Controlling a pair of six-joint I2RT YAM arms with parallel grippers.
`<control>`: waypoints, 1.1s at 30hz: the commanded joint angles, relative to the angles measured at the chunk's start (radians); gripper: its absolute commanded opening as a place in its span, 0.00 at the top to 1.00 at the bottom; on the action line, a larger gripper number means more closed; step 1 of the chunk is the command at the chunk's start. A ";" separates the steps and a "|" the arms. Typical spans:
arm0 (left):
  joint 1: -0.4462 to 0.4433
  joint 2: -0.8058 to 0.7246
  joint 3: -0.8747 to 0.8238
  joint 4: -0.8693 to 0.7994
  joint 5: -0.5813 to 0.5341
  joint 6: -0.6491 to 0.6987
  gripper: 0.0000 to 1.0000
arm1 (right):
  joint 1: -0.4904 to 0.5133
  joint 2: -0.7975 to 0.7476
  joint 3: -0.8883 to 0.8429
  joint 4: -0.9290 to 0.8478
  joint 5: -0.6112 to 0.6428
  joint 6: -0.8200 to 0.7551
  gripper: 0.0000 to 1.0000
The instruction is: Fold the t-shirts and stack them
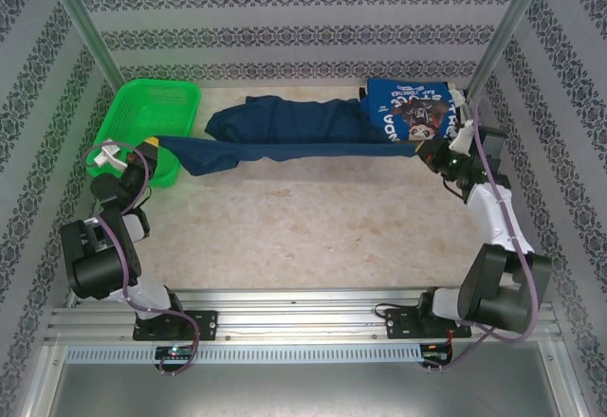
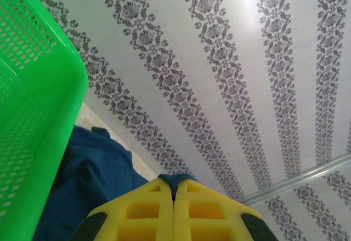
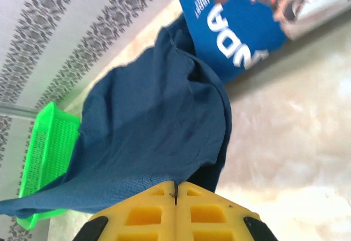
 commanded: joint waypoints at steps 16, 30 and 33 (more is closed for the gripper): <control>0.018 -0.973 -0.069 -1.206 -0.093 0.500 1.00 | -0.014 -0.533 -0.300 -0.424 0.201 -0.030 1.00; -0.003 -1.048 0.173 -1.675 -0.196 0.678 1.00 | -0.016 -0.764 -0.248 -0.586 0.411 0.045 1.00; -0.006 -1.045 0.204 -1.709 -0.212 0.698 1.00 | -0.016 -0.773 -0.245 -0.593 0.399 0.045 1.00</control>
